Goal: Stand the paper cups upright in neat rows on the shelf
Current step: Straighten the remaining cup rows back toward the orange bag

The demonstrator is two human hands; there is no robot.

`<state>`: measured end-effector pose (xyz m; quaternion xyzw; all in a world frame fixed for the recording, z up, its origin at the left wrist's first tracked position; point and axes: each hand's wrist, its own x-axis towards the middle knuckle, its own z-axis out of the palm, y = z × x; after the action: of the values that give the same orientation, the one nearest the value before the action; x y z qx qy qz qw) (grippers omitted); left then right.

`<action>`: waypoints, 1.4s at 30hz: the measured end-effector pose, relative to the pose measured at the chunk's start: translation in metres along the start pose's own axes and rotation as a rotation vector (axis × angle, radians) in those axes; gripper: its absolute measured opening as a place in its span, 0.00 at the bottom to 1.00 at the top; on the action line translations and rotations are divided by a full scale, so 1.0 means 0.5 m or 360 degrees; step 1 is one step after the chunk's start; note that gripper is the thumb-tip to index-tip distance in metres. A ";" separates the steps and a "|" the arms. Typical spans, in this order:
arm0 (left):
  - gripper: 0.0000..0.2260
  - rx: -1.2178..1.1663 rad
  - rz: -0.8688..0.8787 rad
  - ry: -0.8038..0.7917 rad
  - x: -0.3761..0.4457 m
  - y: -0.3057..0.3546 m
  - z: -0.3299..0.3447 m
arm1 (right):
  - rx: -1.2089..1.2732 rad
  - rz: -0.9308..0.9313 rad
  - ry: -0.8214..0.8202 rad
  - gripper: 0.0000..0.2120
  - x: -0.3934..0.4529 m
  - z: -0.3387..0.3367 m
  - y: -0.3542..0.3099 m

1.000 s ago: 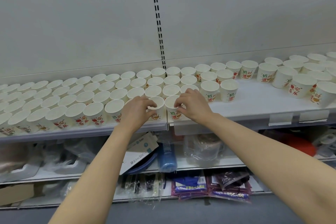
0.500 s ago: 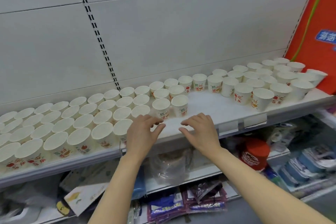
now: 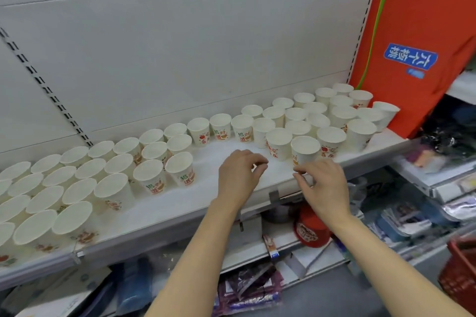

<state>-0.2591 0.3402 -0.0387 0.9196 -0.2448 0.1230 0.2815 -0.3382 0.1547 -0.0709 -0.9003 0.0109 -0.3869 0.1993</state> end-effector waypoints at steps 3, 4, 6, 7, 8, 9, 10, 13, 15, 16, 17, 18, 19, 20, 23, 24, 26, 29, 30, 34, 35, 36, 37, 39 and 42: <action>0.10 0.0039 0.0024 0.0035 0.069 0.043 0.041 | -0.0033 -0.0013 -0.0026 0.08 0.026 -0.011 0.062; 0.12 0.0100 0.0045 0.0009 0.093 0.050 0.052 | -0.0043 -0.0030 -0.0063 0.10 0.036 -0.011 0.077; 0.13 0.0284 0.0089 -0.0098 0.136 0.052 0.069 | -0.0068 -0.0064 -0.0173 0.14 0.057 -0.008 0.099; 0.12 0.0377 0.0107 -0.0157 0.153 0.050 0.074 | -0.0068 -0.0079 -0.0231 0.15 0.068 -0.008 0.108; 0.10 0.0459 0.0123 -0.0207 0.167 0.046 0.075 | -0.0060 -0.0090 -0.0279 0.15 0.079 -0.007 0.115; 0.09 0.0518 0.0135 -0.0233 0.177 0.042 0.073 | -0.0048 -0.0097 -0.0321 0.14 0.090 -0.007 0.121; 0.08 0.0539 0.0133 -0.0241 0.183 0.038 0.069 | -0.0039 -0.0101 -0.0357 0.12 0.100 -0.006 0.125; 0.05 0.0443 0.0103 -0.0197 0.182 0.031 0.041 | -0.0036 -0.0090 -0.0428 0.10 0.123 -0.001 0.126; 0.04 0.0268 0.0065 -0.0154 0.171 0.025 0.014 | -0.0047 -0.0061 -0.0438 0.10 0.132 0.004 0.116; 0.03 0.0142 0.0021 -0.0142 0.164 0.019 0.000 | -0.0058 -0.0042 -0.0445 0.09 0.135 0.007 0.111; 0.03 0.0008 -0.0029 -0.0131 0.155 0.013 -0.013 | -0.0076 -0.0026 -0.0464 0.09 0.137 0.009 0.106; 0.02 -0.0111 -0.0073 -0.0115 0.146 0.006 -0.025 | -0.0103 -0.0013 -0.0490 0.09 0.139 0.011 0.102; 0.02 -0.0201 -0.0108 -0.0098 0.135 -0.001 -0.038 | -0.0129 0.0003 -0.0519 0.08 0.140 0.013 0.099; 0.03 -0.0264 -0.0143 -0.0083 0.123 -0.009 -0.050 | -0.0139 0.0027 -0.0548 0.07 0.141 0.013 0.096; 0.05 -0.0369 -0.0233 -0.0020 0.085 -0.030 -0.086 | -0.0079 0.0068 -0.0547 0.05 0.142 0.009 0.082; 0.06 -0.0401 -0.0260 0.0016 0.073 -0.038 -0.098 | -0.0011 0.0066 -0.0520 0.05 0.140 0.007 0.073; 0.06 -0.0465 -0.0298 0.0079 0.047 -0.055 -0.124 | 0.0188 0.0057 -0.0460 0.05 0.136 0.003 0.048; 0.05 -0.0471 -0.0337 0.0088 -0.004 -0.082 -0.167 | 0.0542 0.0097 -0.0434 0.04 0.129 0.008 -0.014; 0.04 -0.0459 -0.0344 0.0082 -0.023 -0.092 -0.183 | 0.0652 0.0113 -0.0451 0.04 0.126 0.014 -0.039; 0.04 -0.0379 -0.0418 0.0108 -0.094 -0.145 -0.254 | 0.0923 0.0147 -0.0592 0.05 0.115 0.045 -0.139; 0.04 -0.0368 -0.0451 0.0127 -0.111 -0.162 -0.273 | 0.0954 0.0144 -0.0623 0.04 0.111 0.052 -0.160; 0.04 -0.0357 -0.0483 0.0143 -0.129 -0.182 -0.291 | 0.0977 0.0139 -0.0652 0.04 0.107 0.060 -0.181; 0.04 -0.0345 -0.0520 0.0153 -0.147 -0.201 -0.308 | 0.0994 0.0130 -0.0688 0.04 0.102 0.069 -0.201; 0.03 -0.0309 -0.0606 0.0177 -0.182 -0.239 -0.338 | 0.1009 0.0078 -0.0769 0.04 0.091 0.090 -0.240; 0.03 -0.0123 -0.0714 0.0172 -0.218 -0.285 -0.366 | 0.0954 -0.0027 -0.0856 0.03 0.081 0.129 -0.294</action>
<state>-0.2940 0.5905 0.0050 0.9316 -0.0232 0.0971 0.3496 -0.2844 0.3055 -0.0291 -0.8715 -0.1623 -0.1252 0.4456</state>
